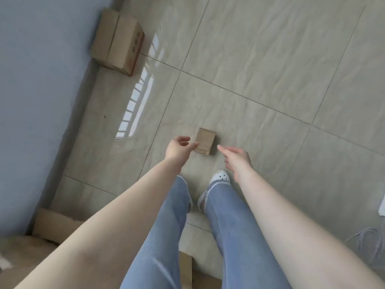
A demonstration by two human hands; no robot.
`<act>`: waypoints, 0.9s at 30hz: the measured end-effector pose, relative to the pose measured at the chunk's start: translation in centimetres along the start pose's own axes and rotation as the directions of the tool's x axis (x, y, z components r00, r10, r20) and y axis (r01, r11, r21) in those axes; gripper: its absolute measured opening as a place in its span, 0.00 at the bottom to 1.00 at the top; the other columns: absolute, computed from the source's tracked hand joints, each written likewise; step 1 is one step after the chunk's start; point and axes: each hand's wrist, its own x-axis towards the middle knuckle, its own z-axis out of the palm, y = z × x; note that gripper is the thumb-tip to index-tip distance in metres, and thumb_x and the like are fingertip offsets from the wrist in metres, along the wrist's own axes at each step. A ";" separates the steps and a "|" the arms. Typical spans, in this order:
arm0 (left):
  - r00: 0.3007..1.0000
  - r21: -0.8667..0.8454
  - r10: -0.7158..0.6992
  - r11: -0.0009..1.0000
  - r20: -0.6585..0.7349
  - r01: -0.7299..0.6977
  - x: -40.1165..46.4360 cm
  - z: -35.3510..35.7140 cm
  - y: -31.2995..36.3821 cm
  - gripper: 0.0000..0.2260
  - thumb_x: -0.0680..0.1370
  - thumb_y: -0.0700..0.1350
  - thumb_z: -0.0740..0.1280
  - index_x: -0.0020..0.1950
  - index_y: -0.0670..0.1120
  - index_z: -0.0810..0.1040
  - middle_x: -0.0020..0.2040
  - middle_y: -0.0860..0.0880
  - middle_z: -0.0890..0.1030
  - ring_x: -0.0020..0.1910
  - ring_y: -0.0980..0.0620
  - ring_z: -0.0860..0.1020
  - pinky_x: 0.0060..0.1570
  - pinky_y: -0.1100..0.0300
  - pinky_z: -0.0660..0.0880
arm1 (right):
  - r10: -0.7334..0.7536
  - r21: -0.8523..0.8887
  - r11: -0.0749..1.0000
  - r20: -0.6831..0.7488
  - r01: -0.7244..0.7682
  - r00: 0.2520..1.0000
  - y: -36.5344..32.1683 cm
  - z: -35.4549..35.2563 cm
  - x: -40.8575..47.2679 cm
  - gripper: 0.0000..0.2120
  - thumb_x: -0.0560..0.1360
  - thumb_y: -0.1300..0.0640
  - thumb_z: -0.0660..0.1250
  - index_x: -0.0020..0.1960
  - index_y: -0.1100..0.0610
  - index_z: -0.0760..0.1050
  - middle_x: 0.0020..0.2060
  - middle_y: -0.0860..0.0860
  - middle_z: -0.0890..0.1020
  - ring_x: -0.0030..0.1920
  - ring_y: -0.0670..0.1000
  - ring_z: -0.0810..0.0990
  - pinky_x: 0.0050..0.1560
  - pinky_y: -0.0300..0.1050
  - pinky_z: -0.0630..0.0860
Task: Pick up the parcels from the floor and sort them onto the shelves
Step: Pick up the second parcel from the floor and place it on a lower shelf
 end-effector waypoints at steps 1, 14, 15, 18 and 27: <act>1.000 0.010 -0.011 1.000 -0.007 0.011 1.8 0.8 -0.7 0.21 0.75 0.47 0.72 0.66 0.43 0.76 0.63 0.43 0.79 0.61 0.46 0.78 0.53 0.59 0.71 | 0.011 -0.012 1.000 -0.007 -0.011 1.000 0.8 0.3 2.1 0.28 0.68 0.49 0.76 0.63 0.61 0.75 0.58 0.58 0.80 0.61 0.55 0.78 0.65 0.51 0.74; 0.990 0.088 -0.140 0.986 -0.027 0.141 23.0 10.8 -10.7 0.30 0.77 0.46 0.70 0.77 0.44 0.63 0.75 0.44 0.68 0.71 0.45 0.71 0.55 0.60 0.67 | 0.097 -0.098 0.990 -0.012 -0.098 0.995 7.9 5.6 25.7 0.34 0.69 0.49 0.76 0.70 0.61 0.69 0.64 0.58 0.76 0.63 0.56 0.75 0.60 0.45 0.69; 0.988 0.083 -0.152 0.985 -0.025 0.154 24.2 11.5 -11.3 0.31 0.77 0.46 0.70 0.77 0.44 0.62 0.75 0.43 0.68 0.71 0.45 0.71 0.55 0.60 0.67 | 0.101 -0.086 0.991 -0.015 -0.102 0.995 8.4 6.1 27.0 0.34 0.69 0.50 0.75 0.70 0.61 0.68 0.66 0.59 0.75 0.65 0.56 0.74 0.60 0.44 0.68; 0.980 0.071 -0.196 0.978 -0.011 0.197 26.8 12.9 -12.6 0.30 0.78 0.44 0.68 0.78 0.43 0.61 0.74 0.42 0.70 0.71 0.44 0.71 0.63 0.57 0.68 | 0.129 -0.078 0.989 -0.011 -0.129 0.992 9.5 7.3 29.7 0.31 0.72 0.51 0.73 0.69 0.63 0.69 0.61 0.58 0.77 0.61 0.55 0.76 0.57 0.44 0.68; 0.993 0.094 -0.020 0.995 -0.115 0.031 22.4 11.9 -9.3 0.18 0.73 0.51 0.71 0.61 0.49 0.74 0.60 0.44 0.78 0.53 0.45 0.81 0.58 0.47 0.77 | 0.038 0.053 0.998 -0.051 -0.036 0.998 6.5 7.8 25.1 0.16 0.67 0.47 0.75 0.46 0.59 0.81 0.45 0.57 0.86 0.47 0.57 0.85 0.51 0.53 0.82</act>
